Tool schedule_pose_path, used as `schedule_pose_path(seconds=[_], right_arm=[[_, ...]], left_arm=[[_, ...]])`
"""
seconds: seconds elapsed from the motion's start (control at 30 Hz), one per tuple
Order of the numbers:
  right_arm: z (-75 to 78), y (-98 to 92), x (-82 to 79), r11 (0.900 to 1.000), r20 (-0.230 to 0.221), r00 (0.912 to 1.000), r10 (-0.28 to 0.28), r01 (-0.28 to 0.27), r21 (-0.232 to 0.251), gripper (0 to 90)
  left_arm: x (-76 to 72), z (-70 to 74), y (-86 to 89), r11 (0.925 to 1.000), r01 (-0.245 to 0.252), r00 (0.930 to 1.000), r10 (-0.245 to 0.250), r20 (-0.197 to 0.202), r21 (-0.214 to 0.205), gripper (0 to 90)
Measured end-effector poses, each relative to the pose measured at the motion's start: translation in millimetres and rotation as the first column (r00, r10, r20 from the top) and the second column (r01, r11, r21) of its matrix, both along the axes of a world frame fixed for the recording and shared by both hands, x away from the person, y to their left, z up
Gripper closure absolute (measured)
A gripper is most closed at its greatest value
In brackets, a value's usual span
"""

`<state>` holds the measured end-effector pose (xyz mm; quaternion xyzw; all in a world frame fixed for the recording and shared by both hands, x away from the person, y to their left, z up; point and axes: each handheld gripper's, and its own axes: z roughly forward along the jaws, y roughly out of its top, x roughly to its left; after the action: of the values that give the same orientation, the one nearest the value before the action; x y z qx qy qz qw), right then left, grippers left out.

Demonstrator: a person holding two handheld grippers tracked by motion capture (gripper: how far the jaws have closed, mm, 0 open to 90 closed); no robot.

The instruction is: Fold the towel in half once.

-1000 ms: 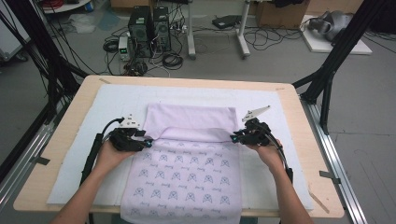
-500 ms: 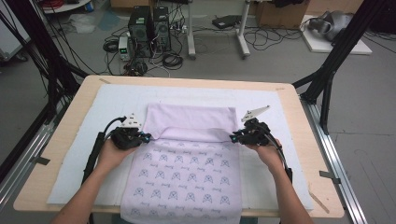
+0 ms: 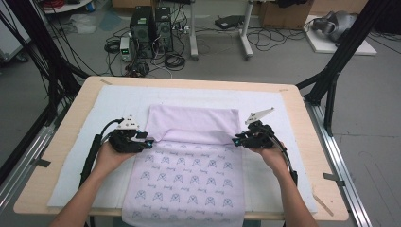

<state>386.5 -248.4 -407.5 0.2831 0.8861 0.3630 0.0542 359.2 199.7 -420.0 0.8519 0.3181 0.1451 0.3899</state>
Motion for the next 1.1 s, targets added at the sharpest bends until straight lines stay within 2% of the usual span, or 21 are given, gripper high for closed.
schedule_pose_path(seconds=[0.07, 0.17, 0.23, 0.33, 0.4, 0.63, 0.67, 0.73, 0.8, 0.87, 1.0, 1.1], right_arm=[[-0.6, 2.6, 0.2, 1.0, 0.002, 1.0, -0.003, 0.003, 0.001, 67.1], [-2.5, 5.8, 2.6, 0.9999, 0.003, 1.0, -0.002, 0.002, -0.011, 66.4], [-3.8, 7.6, 4.0, 0.9999, -0.007, 1.0, -0.001, 0.001, -0.014, 68.0], [-4.2, 9.9, 4.2, 0.9996, -0.006, 0.9999, 0.015, -0.015, -0.025, 74.6], [-3.3, 10.0, 3.2, 0.9993, 0.0, 0.9997, 0.024, -0.024, -0.029, 77.0], [3.8, 1.7, -0.9, 0.9999, 0.014, 0.9998, 0.01, -0.01, 0.002, 78.5], [4.0, 0.8, -0.9, 1.0, 0.016, 0.9998, 0.01, -0.01, 0.002, 78.5], [3.5, 0.3, -0.5, 0.9999, 0.015, 0.9998, 0.013, -0.013, 0.002, 78.5], [2.8, 1.1, -0.4, 0.9999, 0.01, 0.9999, 0.012, -0.012, -0.004, 78.3], [2.2, 2.4, 0.1, 0.9999, 0.011, 0.9999, 0.011, -0.011, -0.003, 78.1], [0.7, 5.4, 1.8, 1.0, 0.011, 0.9999, 0.007, -0.007, -0.005, 75.7], [-0.9, 7.7, 4.7, 1.0, 0.005, 1.0, 0.0, 0.0, -0.004, 70.9]], left_arm=[[3.4, -4.1, -4.5, 0.9998, -0.007, 1.0, 0.007, -0.005, 0.019, 47.1], [8.4, -8.9, -9.2, 0.9992, -0.007, 0.9999, 0.008, -0.013, 0.04, 48.2], [10.3, -10.6, -10.5, 0.9987, 0.003, 0.9999, -0.003, -0.011, 0.052, 56.3], [10.3, -11.7, -10.6, 0.9976, 0.023, 0.9996, -0.022, -0.016, 0.064, 80.5], [9.7, -10.2, -9.0, 0.9976, 0.02, 0.9998, -0.02, -0.005, 0.066, 88.9], [4.2, 0.1, -2.6, 0.9998, 0.004, 0.9994, -0.005, 0.034, 0.02, 89.4], [3.7, 1.2, -1.9, 0.9999, -0.001, 0.9994, 0.0, 0.035, 0.011, 88.9], [3.4, 3.7, 0.0, 0.9998, -0.014, 0.9992, 0.014, 0.037, -0.016, 74.7], [3.9, 4.6, 1.8, 0.9992, -0.012, 0.9996, 0.013, 0.026, -0.039, 67.9], [4.9, 3.0, 1.2, 0.9992, -0.017, 0.9997, 0.017, 0.017, -0.037, 58.3], [8.3, -3.4, -6.4, 0.9999, -0.006, 1.0, 0.006, 0.005, -0.013, 49.6], [11.4, -7.0, -11.6, 0.9999, -0.01, 1.0, 0.01, 0.001, -0.004, 46.8]])
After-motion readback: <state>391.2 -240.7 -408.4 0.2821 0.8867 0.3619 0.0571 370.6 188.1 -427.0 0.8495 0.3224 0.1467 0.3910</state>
